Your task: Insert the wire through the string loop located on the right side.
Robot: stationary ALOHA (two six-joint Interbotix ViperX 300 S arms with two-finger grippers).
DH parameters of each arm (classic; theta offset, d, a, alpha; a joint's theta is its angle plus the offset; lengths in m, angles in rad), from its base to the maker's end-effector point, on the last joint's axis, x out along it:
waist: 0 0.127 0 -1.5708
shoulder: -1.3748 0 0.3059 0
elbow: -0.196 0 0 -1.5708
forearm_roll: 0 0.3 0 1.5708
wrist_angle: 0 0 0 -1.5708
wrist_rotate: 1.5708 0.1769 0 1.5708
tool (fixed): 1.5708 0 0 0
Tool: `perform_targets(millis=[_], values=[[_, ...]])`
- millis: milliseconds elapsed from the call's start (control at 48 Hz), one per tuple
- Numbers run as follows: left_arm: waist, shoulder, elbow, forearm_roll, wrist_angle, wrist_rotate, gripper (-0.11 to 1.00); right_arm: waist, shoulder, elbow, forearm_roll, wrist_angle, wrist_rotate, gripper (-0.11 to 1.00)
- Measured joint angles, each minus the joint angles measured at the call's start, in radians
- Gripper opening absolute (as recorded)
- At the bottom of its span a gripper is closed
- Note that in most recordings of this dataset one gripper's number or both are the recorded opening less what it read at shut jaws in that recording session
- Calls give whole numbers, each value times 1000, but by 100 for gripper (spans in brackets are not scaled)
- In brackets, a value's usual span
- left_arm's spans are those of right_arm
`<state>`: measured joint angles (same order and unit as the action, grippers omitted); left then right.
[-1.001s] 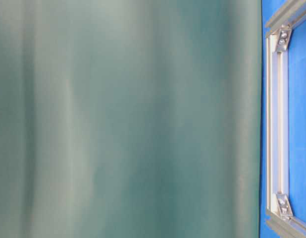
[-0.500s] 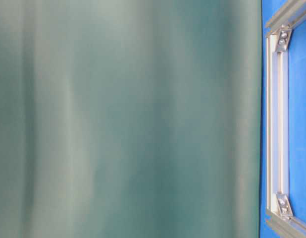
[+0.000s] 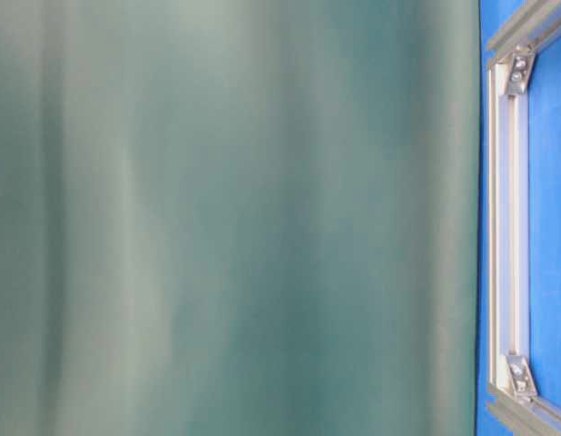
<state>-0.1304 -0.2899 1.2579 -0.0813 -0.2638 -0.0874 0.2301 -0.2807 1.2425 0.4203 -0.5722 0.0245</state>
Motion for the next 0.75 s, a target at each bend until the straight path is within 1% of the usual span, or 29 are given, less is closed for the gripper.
perform_targets(millis=[42, 250, 375, 500, 751], values=[[0, -14, -11, 0, 14, 2, 81, 0, -25, -3, 2, 14, -8, 91], [2, -103, -67, 0, 109, 12, 81, 0, -160, -21, 2, 98, -87, 91], [17, -155, -81, 0, 143, 12, 81, -3, -215, -34, 2, 135, -121, 91], [32, -190, -83, 0, 155, 12, 81, -8, -235, -37, 2, 150, -138, 91], [37, -196, -83, 0, 155, 12, 81, -14, -236, -37, 2, 172, -138, 91]])
